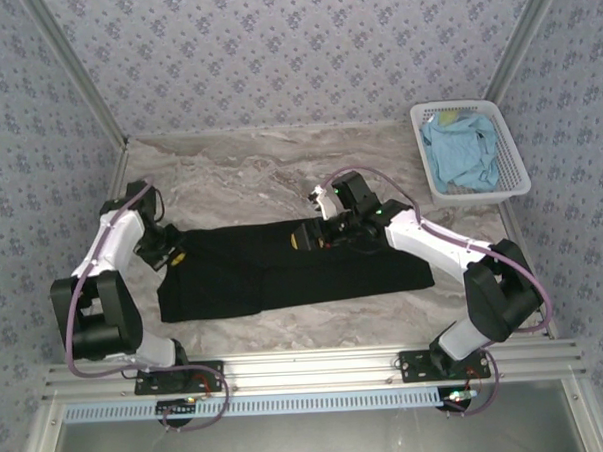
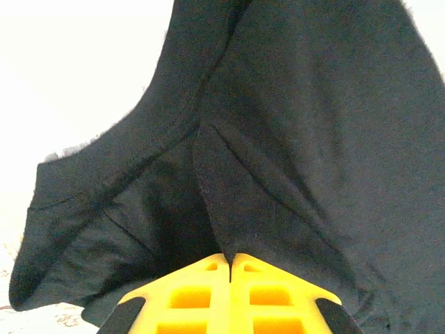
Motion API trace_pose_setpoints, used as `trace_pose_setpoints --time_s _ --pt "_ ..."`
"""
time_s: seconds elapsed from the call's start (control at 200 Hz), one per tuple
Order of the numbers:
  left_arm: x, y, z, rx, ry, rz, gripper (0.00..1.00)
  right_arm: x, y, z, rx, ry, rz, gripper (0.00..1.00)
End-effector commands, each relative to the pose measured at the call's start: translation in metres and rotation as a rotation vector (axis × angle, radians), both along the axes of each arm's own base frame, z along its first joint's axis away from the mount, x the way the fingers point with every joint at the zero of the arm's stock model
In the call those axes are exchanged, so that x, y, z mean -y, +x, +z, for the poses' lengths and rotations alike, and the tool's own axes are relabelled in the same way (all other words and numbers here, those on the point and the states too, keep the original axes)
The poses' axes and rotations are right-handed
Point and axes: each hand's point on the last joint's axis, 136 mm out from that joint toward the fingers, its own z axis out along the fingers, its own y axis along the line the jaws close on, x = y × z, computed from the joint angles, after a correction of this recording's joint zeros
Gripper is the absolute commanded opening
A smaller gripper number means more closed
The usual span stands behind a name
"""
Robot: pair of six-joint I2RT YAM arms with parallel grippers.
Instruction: Fold and stack the t-shirts
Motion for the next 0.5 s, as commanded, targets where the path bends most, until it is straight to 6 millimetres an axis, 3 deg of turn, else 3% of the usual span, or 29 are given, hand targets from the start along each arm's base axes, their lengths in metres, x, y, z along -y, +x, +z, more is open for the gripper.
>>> trace_pose_setpoints --time_s 0.0,0.21,0.455,0.495 --pt "-0.007 0.001 0.007 -0.045 0.041 -0.009 0.00 0.000 0.001 0.004 -0.015 0.005 0.003 0.53" --pt "-0.012 0.024 0.000 -0.056 0.057 -0.022 0.00 0.001 0.002 0.004 -0.015 0.006 0.000 0.53" --pt "-0.031 0.040 -0.029 -0.101 0.155 -0.057 0.00 0.007 0.005 0.000 -0.013 -0.020 -0.026 0.53" --pt "-0.036 0.044 -0.030 -0.090 0.187 -0.064 0.07 0.010 0.006 -0.001 -0.014 -0.026 -0.036 0.53"
